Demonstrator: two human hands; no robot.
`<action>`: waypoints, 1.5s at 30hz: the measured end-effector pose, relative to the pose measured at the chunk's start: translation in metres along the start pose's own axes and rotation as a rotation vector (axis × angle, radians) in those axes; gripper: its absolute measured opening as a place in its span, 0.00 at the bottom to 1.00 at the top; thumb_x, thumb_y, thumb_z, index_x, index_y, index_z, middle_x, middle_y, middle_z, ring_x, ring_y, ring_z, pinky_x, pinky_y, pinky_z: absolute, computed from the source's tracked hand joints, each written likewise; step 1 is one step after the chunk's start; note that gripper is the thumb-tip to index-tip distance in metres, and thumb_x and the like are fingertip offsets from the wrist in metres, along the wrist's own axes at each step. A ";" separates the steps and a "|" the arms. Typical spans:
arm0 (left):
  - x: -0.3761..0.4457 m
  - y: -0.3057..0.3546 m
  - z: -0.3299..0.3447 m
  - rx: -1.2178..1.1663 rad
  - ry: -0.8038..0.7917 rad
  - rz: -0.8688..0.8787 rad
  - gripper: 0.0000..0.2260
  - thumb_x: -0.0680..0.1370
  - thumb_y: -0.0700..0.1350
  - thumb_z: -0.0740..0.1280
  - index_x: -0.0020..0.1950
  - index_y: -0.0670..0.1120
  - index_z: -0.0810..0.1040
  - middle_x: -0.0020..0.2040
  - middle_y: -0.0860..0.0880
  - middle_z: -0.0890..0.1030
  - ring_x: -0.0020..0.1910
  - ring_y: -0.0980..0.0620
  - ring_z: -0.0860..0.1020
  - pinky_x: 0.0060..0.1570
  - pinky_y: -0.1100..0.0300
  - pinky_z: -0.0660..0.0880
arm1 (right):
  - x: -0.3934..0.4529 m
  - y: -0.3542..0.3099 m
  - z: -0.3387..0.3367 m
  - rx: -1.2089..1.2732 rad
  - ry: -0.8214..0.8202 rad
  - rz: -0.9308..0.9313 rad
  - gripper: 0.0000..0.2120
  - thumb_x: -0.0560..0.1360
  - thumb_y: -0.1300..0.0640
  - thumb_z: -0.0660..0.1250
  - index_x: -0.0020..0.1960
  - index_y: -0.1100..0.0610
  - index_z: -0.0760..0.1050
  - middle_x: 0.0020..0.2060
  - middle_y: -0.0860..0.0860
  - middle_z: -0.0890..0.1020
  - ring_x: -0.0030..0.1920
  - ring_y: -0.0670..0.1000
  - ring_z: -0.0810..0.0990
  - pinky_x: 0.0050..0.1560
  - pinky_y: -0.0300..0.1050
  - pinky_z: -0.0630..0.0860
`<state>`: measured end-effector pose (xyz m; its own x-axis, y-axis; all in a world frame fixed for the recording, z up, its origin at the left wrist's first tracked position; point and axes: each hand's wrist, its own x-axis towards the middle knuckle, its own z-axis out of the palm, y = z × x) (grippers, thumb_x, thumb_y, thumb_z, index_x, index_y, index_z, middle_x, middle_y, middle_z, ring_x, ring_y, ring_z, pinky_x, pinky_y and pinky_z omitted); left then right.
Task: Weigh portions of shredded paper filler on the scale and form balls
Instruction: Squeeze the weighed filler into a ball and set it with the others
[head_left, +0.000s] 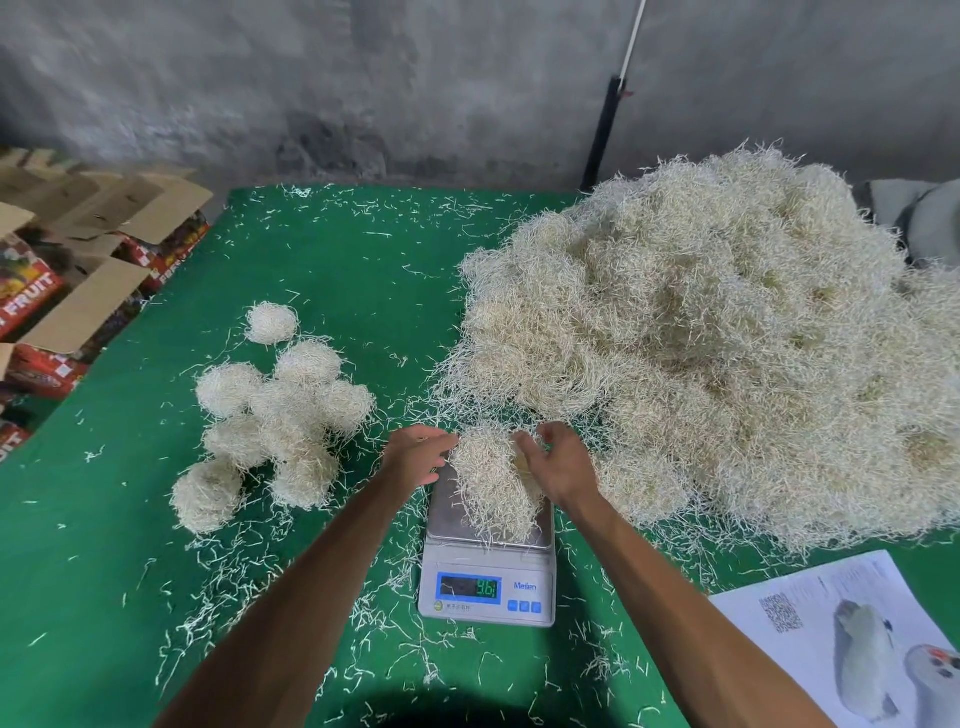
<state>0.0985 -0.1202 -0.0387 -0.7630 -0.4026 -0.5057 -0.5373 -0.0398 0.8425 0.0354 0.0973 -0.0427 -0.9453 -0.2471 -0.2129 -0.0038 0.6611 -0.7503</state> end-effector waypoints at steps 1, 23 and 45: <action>0.001 0.000 0.001 0.004 0.010 0.005 0.10 0.75 0.46 0.76 0.54 0.47 0.81 0.49 0.47 0.83 0.49 0.49 0.82 0.40 0.59 0.79 | 0.001 0.000 0.001 0.006 -0.001 0.002 0.29 0.81 0.37 0.63 0.71 0.59 0.73 0.66 0.56 0.79 0.59 0.55 0.82 0.62 0.50 0.78; 0.126 0.059 0.021 0.206 0.089 0.126 0.24 0.75 0.44 0.74 0.70 0.48 0.73 0.62 0.46 0.77 0.49 0.49 0.81 0.44 0.56 0.81 | 0.173 -0.043 0.010 -0.060 -0.011 -0.134 0.23 0.80 0.55 0.72 0.72 0.53 0.70 0.60 0.50 0.77 0.41 0.46 0.81 0.34 0.36 0.77; 0.129 0.134 0.009 0.228 0.083 0.386 0.05 0.81 0.41 0.67 0.53 0.41 0.75 0.46 0.50 0.76 0.43 0.64 0.80 0.38 0.71 0.76 | 0.179 -0.086 0.004 0.337 -0.214 -0.271 0.25 0.82 0.47 0.68 0.75 0.35 0.65 0.66 0.41 0.74 0.59 0.37 0.74 0.44 0.30 0.74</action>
<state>-0.0749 -0.1696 0.0072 -0.8966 -0.4208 -0.1382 -0.2918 0.3265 0.8990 -0.1325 -0.0065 -0.0183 -0.8364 -0.5424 -0.0790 -0.1014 0.2948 -0.9502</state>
